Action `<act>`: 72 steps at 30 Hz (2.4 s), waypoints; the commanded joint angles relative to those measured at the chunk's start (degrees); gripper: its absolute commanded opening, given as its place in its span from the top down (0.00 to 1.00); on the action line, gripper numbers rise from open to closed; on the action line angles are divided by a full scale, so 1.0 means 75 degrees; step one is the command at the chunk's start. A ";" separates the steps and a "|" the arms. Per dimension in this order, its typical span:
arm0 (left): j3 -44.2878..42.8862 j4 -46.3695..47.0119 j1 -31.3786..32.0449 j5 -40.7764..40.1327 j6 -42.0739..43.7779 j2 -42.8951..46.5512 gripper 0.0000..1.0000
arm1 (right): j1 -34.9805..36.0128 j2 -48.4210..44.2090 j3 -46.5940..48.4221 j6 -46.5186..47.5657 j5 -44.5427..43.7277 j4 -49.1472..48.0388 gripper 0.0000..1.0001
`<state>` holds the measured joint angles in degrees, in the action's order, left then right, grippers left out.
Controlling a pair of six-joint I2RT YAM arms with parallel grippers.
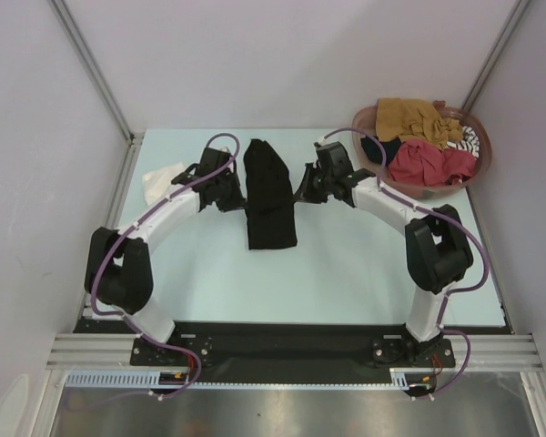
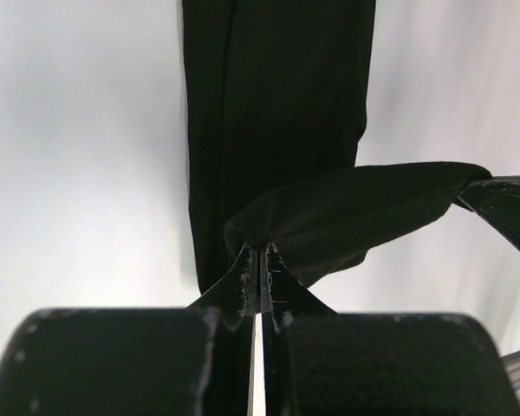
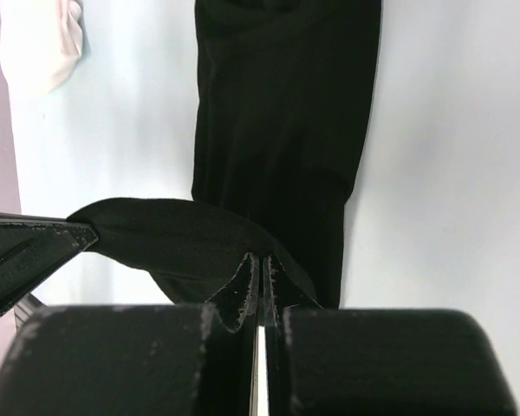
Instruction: Fold and stack the tank tops
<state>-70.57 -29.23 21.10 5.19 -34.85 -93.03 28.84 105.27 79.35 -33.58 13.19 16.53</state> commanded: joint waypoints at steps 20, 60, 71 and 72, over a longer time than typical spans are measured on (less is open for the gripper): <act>-0.1665 0.0381 -0.0388 -0.0329 0.0357 -0.1645 1.00 | -0.0435 0.1560 0.1665 0.0072 0.0409 -0.0271 1.00; 0.1649 0.2525 0.0314 0.1311 0.0007 0.0626 0.37 | 0.0010 0.0309 -0.1062 -0.0197 0.1838 -0.3054 0.99; 0.2658 0.3711 0.0374 0.2309 -0.0450 -0.0110 0.44 | -0.0001 0.0868 -0.2294 -0.0877 0.2976 -0.4068 1.00; 0.2751 0.3757 0.0246 0.2227 -0.0474 -0.0215 0.45 | -0.0071 0.1079 -0.2341 -0.0994 0.2941 -0.4033 1.00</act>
<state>-51.53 -3.81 24.43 20.34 -36.80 -91.68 29.45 110.00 63.42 -38.63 33.36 -10.37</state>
